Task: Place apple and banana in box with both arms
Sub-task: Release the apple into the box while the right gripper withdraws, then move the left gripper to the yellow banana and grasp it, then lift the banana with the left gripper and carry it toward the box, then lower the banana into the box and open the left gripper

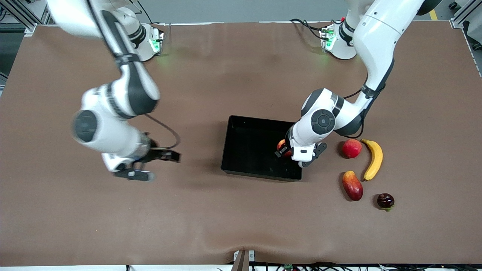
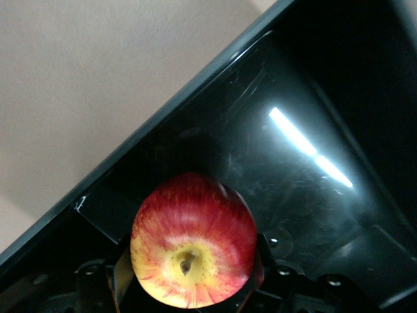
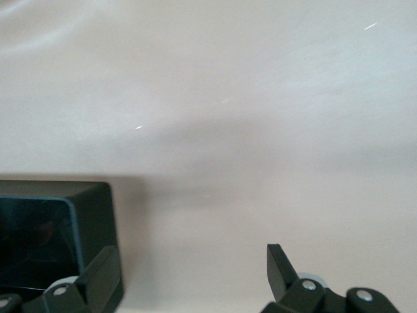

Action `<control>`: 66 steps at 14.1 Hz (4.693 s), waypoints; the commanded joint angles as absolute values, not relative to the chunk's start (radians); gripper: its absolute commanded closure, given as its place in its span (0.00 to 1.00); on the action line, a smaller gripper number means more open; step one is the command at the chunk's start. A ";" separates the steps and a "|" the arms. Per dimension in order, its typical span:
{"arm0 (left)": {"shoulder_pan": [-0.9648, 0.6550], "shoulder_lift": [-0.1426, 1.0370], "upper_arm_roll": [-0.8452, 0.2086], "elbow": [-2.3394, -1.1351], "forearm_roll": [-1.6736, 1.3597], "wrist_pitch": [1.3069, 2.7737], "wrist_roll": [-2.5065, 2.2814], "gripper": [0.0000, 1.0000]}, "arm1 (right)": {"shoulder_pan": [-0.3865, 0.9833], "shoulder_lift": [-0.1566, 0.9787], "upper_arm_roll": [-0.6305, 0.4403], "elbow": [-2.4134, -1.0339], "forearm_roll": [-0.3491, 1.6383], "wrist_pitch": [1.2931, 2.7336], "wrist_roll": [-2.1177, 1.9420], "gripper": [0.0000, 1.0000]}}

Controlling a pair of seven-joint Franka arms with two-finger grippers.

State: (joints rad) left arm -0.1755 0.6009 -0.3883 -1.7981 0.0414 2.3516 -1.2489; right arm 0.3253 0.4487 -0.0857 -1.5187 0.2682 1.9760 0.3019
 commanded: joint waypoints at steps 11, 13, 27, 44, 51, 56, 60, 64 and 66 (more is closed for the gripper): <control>-0.094 0.515 -0.380 -1.649 0.048 2.336 -1.240 0.00 | 0.060 0.089 -0.071 -1.577 0.078 1.635 0.075 0.00; -0.020 0.514 -0.380 -1.586 0.048 2.287 -1.128 0.00 | 0.026 0.033 -0.071 -1.597 0.072 1.611 0.029 0.00; 0.423 0.650 -0.382 -1.738 0.236 2.180 -0.290 0.00 | 0.051 0.003 -0.029 -1.586 0.058 1.463 0.083 0.00; 0.430 0.551 -0.391 -1.854 0.249 2.106 -0.126 1.00 | -0.017 0.009 0.009 -1.545 0.055 1.502 0.084 0.00; 0.413 0.368 -0.598 -1.764 0.163 1.760 -0.298 1.00 | -0.057 0.029 0.011 -1.557 0.058 1.536 0.066 0.00; 0.183 0.503 -0.670 -1.582 0.163 1.770 -0.760 1.00 | -0.057 0.038 0.011 -1.551 0.037 1.585 0.074 0.00; -0.032 0.649 -0.644 -1.453 0.214 1.874 -0.816 1.00 | -0.109 0.018 0.008 -1.542 0.037 1.548 0.066 0.00; -0.188 0.715 -0.565 -1.453 0.230 2.032 -0.868 1.00 | -0.140 -0.003 0.011 -1.523 0.040 1.482 0.011 0.00; -0.288 0.733 -0.493 -1.453 0.230 2.074 -0.876 1.00 | -0.117 -0.017 0.029 -1.523 0.041 1.467 0.008 0.00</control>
State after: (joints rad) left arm -0.2087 0.7098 -0.5502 -1.4869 0.2113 2.0539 -0.8567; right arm -0.1242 0.0064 -0.0006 -1.5243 0.0515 1.4866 0.0184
